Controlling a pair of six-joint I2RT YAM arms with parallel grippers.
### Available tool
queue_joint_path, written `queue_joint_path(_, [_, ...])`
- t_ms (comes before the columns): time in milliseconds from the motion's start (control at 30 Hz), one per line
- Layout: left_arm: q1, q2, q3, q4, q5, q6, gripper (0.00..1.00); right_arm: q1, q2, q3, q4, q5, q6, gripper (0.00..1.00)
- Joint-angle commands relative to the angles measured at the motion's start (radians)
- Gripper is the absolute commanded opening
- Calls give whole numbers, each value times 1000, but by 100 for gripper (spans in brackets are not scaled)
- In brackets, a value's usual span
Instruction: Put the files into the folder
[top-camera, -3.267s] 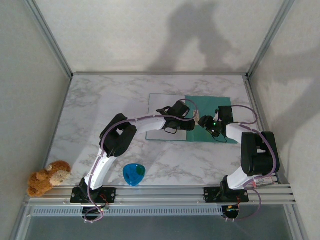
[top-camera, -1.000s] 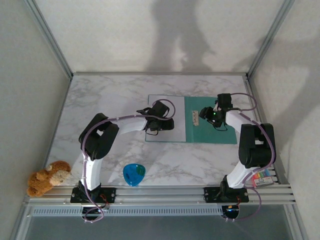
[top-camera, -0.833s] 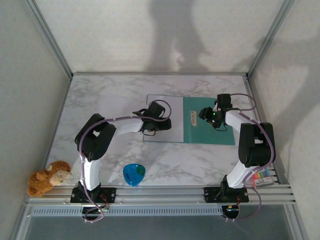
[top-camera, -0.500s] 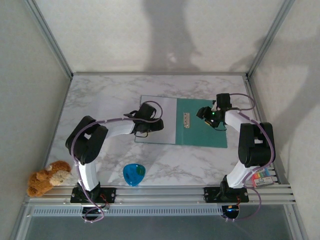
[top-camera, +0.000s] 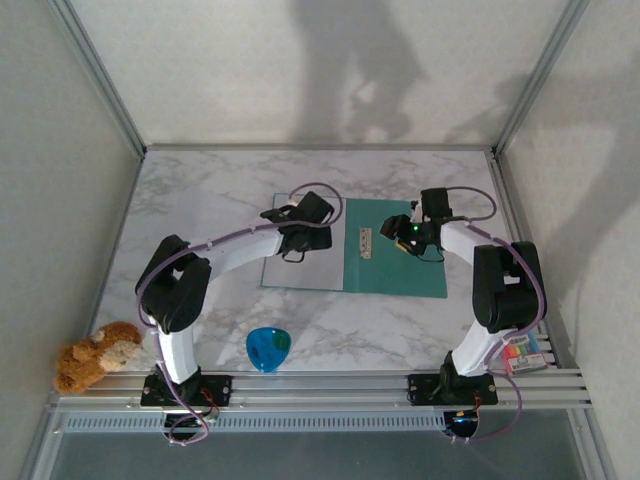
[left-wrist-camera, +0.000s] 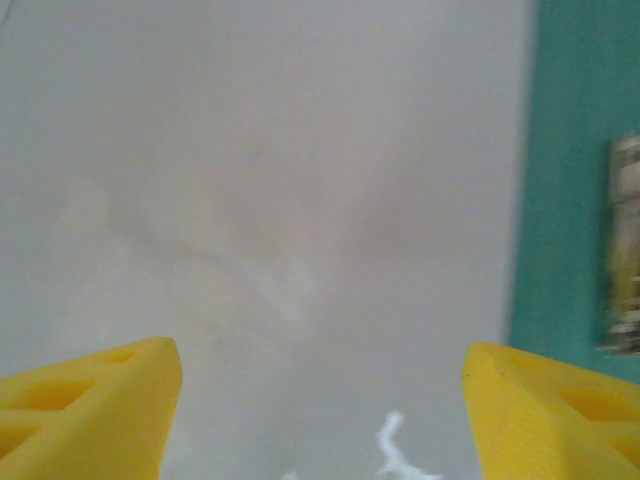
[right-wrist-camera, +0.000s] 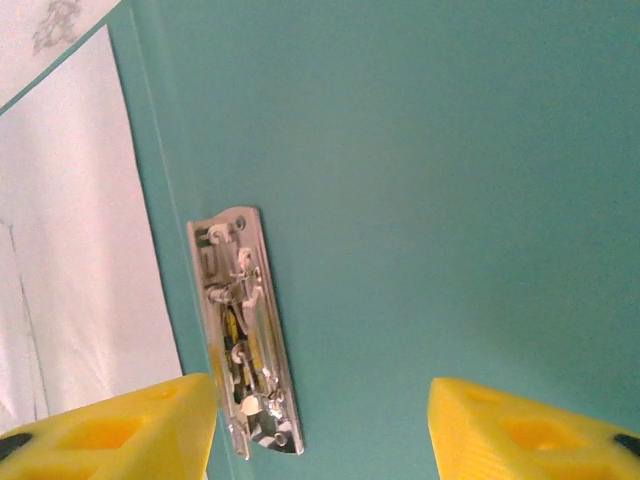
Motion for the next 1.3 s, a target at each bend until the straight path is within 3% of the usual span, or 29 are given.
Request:
queue_joint_path(0, [-52,40,87,-77,-74,-20,74,10,7,-32,40,-44,10,58])
queue_joint_path(333, [-169,245,345,-90,-79,-66,70,9,-100,-168,185,50,61,57])
queue_joint_path(500, [-189,327,408,-97,-75,-86,61,6,-123,-188,186,84,53,54])
queue_joint_path(900, [-199,451,512,-187,-87,-114,27,1,-56,-174,176,106,80,52])
queue_joint_path(1267, [-203,471,519,-202,-62,-107,23,1,-21,-153,149,107,86,52])
